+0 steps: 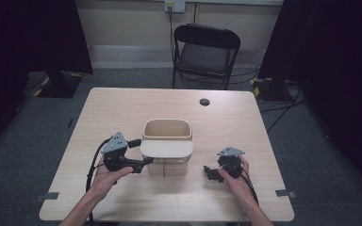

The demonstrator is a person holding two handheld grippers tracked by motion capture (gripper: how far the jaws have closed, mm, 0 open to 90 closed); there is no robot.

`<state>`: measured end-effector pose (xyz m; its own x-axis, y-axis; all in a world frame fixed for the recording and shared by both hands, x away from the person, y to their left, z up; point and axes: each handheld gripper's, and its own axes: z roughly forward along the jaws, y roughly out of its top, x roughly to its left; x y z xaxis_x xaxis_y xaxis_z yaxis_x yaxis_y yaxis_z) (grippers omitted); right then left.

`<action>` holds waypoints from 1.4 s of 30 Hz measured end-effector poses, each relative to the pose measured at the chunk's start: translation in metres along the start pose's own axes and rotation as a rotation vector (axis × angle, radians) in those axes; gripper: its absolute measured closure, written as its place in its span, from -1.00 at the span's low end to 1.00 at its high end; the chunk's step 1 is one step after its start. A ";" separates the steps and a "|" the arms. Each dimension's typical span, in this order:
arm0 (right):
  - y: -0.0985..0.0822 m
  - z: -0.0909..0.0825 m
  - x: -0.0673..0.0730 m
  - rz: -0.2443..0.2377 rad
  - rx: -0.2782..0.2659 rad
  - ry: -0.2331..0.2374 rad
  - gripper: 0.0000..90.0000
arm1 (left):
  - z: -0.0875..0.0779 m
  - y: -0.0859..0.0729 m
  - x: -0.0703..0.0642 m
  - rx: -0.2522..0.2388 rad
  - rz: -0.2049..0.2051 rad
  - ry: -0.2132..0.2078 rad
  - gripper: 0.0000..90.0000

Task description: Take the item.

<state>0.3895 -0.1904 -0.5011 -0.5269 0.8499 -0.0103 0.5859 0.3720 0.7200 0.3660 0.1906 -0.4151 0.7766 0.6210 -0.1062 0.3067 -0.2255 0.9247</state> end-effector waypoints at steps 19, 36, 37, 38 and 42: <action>0.000 0.000 0.000 -0.001 0.000 -0.001 -0.86 | 0.002 0.007 0.003 -0.007 -0.015 0.005 -0.60; 0.000 0.000 0.000 -0.001 -0.001 -0.001 -0.86 | 0.002 0.012 0.004 -0.006 -0.007 0.003 -0.59; 0.000 0.000 0.000 -0.001 0.000 -0.001 -0.86 | 0.002 0.012 0.004 -0.006 -0.007 0.002 -0.59; 0.000 0.000 0.000 -0.001 0.000 -0.001 -0.86 | 0.002 0.012 0.004 -0.007 -0.007 0.002 -0.59; 0.000 0.000 0.000 -0.001 -0.001 -0.001 -0.86 | 0.003 0.012 0.005 -0.009 -0.007 0.003 -0.59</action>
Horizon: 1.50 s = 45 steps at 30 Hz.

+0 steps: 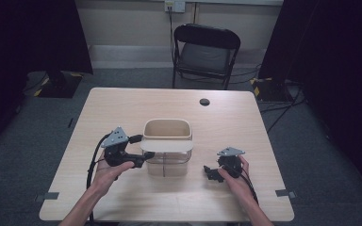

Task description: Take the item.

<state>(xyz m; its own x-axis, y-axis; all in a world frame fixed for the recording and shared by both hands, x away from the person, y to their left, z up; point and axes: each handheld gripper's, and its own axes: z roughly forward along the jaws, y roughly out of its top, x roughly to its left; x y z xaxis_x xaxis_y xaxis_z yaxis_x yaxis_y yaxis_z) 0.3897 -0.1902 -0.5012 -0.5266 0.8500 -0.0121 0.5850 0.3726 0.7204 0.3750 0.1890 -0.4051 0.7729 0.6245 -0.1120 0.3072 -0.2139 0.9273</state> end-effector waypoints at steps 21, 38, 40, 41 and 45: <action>0.000 0.000 0.000 0.000 0.000 0.000 -0.86 | 0.005 0.006 0.001 0.008 -0.014 -0.021 -0.51; 0.000 0.000 0.000 0.000 0.000 0.000 -0.86 | 0.007 0.009 0.001 0.016 -0.034 -0.035 -0.43; 0.000 0.000 0.000 0.000 0.000 0.000 -0.86 | 0.008 0.010 0.001 0.017 -0.034 -0.041 -0.42; 0.000 0.000 0.000 0.000 0.000 0.000 -0.86 | 0.008 0.010 0.002 0.017 -0.033 -0.043 -0.41; 0.000 0.000 0.000 0.000 0.000 0.000 -0.86 | 0.008 0.010 0.002 0.017 -0.036 -0.044 -0.41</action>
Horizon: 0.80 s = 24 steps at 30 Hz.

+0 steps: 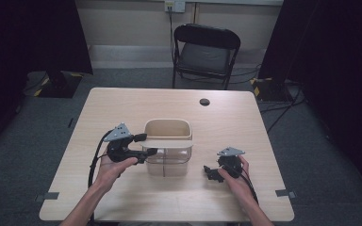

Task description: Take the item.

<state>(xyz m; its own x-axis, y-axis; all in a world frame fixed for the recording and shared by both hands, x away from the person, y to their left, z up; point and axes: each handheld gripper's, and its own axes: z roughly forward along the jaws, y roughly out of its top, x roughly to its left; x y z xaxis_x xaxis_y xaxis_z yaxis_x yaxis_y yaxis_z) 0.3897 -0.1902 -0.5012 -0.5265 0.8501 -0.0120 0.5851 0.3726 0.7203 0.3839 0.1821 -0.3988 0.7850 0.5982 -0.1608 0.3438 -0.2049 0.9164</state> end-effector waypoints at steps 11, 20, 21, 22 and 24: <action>0.000 0.000 0.000 0.000 0.000 0.000 -0.86 | 0.001 0.001 0.000 0.007 0.001 0.009 -0.38; 0.000 0.000 0.000 0.000 0.000 0.000 -0.86 | 0.000 0.002 0.002 -0.001 -0.011 -0.001 -0.33; 0.000 0.000 0.000 0.000 0.000 0.000 -0.86 | 0.000 0.002 0.002 0.000 -0.011 -0.001 -0.32; 0.000 0.000 0.000 0.000 0.000 0.000 -0.86 | 0.000 0.003 0.002 0.003 -0.013 -0.003 -0.32; 0.000 0.000 0.000 0.000 0.000 0.000 -0.86 | 0.000 0.004 0.002 0.004 -0.015 -0.003 -0.29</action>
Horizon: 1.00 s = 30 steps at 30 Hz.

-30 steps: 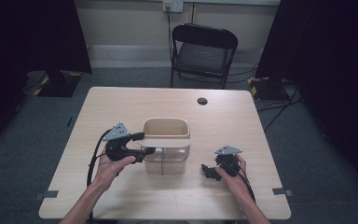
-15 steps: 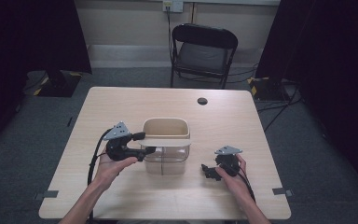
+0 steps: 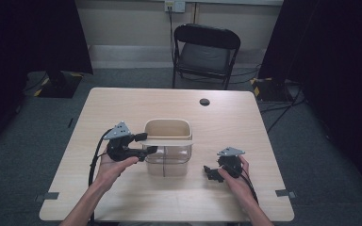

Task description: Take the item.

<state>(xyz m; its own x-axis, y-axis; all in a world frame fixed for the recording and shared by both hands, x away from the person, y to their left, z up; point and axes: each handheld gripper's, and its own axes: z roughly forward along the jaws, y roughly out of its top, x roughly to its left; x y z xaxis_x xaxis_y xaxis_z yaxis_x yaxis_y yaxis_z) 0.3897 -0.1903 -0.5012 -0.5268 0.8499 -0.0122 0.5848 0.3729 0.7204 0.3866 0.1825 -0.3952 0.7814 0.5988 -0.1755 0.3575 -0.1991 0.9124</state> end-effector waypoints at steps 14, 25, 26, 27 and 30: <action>0.000 0.000 0.000 0.000 0.000 0.000 -0.86 | 0.001 0.006 0.002 0.020 0.000 -0.013 -0.21; 0.000 0.000 0.000 0.000 0.000 0.000 -0.86 | -0.001 0.010 0.005 0.008 -0.021 -0.040 -0.12; 0.000 0.000 0.000 0.000 0.000 0.000 -0.86 | -0.001 0.010 0.006 0.012 -0.017 -0.037 -0.12; 0.000 0.000 0.000 0.000 0.000 0.000 -0.86 | 0.000 0.011 0.005 0.012 -0.020 -0.040 -0.12; 0.000 0.000 0.000 0.001 0.000 0.000 -0.86 | 0.000 0.011 0.006 0.011 -0.020 -0.038 -0.10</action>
<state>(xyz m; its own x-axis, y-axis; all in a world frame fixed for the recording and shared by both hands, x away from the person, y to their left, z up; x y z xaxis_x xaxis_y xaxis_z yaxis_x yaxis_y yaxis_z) 0.3897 -0.1902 -0.5012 -0.5264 0.8502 -0.0119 0.5854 0.3725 0.7201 0.3953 0.1843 -0.3859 0.7931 0.5726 -0.2076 0.3785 -0.1962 0.9046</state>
